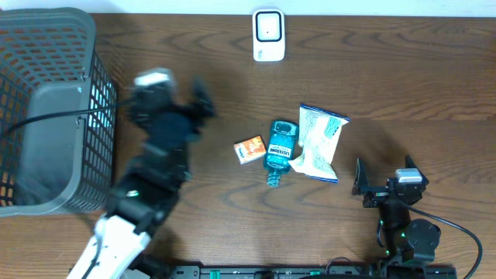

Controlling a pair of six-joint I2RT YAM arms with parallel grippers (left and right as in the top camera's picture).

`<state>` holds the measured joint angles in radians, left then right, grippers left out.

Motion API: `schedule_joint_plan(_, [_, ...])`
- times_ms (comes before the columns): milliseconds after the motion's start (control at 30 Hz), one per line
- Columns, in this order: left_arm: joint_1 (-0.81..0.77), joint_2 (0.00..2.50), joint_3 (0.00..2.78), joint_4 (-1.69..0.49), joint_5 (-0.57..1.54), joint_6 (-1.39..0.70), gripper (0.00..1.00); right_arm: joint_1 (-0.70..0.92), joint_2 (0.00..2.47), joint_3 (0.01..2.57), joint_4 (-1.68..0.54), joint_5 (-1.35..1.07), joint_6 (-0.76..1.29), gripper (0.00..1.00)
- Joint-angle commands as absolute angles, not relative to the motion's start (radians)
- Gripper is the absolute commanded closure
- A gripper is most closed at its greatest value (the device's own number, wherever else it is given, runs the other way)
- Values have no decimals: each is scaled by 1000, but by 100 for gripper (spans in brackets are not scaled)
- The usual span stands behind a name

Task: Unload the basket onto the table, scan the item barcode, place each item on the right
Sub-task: 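Carry the tissue pack out and place it left of the bottle, then move the left gripper back into the basket toward the green wipes pack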

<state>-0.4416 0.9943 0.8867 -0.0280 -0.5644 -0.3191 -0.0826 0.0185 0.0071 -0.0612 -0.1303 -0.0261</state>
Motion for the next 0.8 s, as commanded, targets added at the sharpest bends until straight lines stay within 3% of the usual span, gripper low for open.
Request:
schedule_joint_plan(0, [-257, 950, 1021, -62, -599, -217, 2, -80, 18, 6, -64, -125, -19, 1])
schedule_joint_plan(267, [165, 1078, 1427, -437, -292, -245, 2, -80, 18, 6, -64, -125, -19, 1])
schedule_joint_plan(467, [440, 1256, 1628, -678, -32, -436, 2, -80, 18, 6, -64, -125, -19, 1])
schedule_joint_plan(600, [536, 1367, 1636, -749, 107, -506, 2, -80, 18, 6, -64, -125, -19, 1])
schedule_joint_plan(767, [580, 1523, 1636, -820, 136, -591, 2, -80, 18, 6, -64, -125, -19, 1])
